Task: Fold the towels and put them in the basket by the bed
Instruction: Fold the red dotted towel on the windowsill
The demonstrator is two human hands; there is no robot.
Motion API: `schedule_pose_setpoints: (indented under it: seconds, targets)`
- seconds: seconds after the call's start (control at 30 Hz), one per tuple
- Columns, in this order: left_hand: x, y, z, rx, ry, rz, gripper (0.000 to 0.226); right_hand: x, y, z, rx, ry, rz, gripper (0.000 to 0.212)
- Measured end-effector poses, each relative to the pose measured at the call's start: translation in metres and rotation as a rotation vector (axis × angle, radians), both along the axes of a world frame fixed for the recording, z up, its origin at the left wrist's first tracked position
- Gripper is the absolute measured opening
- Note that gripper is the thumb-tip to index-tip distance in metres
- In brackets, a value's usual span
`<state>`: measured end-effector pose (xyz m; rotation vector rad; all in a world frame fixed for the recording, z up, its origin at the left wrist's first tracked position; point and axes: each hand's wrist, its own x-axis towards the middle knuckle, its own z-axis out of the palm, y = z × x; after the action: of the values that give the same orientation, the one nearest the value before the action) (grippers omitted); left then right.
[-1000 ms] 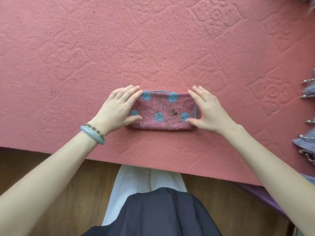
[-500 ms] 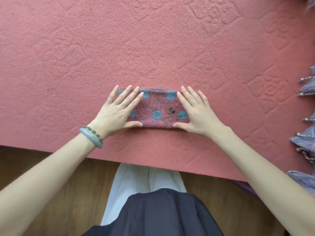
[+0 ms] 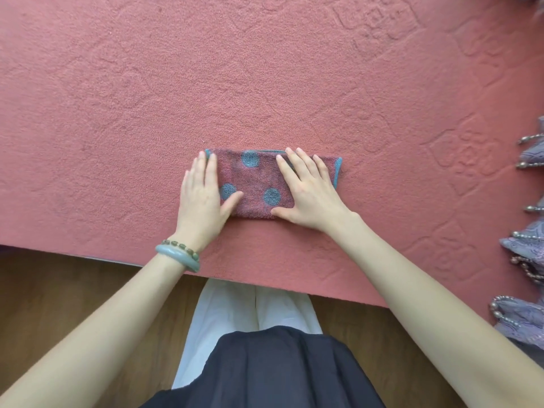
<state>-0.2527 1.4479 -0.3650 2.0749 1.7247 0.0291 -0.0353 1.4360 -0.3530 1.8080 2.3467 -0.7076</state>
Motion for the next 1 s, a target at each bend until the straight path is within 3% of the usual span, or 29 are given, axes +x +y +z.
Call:
schedule_pose_setpoints:
  seconds: [0.1,0.33,0.5,0.6,0.63,0.8,1.0]
  targets:
    - [0.005,-0.008,0.007,-0.041,-0.16,0.205,0.07,-0.004,0.002,-0.002,-0.015,-0.013,-0.024,0.104]
    - [0.03,-0.003,0.015,-0.031,-0.315,0.587,0.051,-0.006,0.003,-0.002,-0.049,-0.035,-0.045,0.106]
    - [0.026,0.016,0.018,-0.324,-0.376,0.869,0.046,-0.006,0.004,-0.003,-0.051,-0.038,-0.054,0.106]
    - [0.018,0.026,0.022,-0.545,-0.594,0.955,0.012,-0.005,0.005,-0.003,-0.052,-0.036,-0.056,0.106]
    - [0.016,0.027,0.025,-0.604,-0.649,0.975,0.009,-0.005,0.005,-0.003,-0.054,-0.036,-0.055,0.106]
    - [0.009,0.033,0.045,-0.794,-0.791,1.041,0.025,0.006,0.002,0.003,-0.058,0.011,-0.064,0.107]
    - [0.017,0.027,0.055,-0.663,-0.936,1.114,0.045,0.061,-0.015,0.011,-0.055,-0.021,-0.224,0.11]
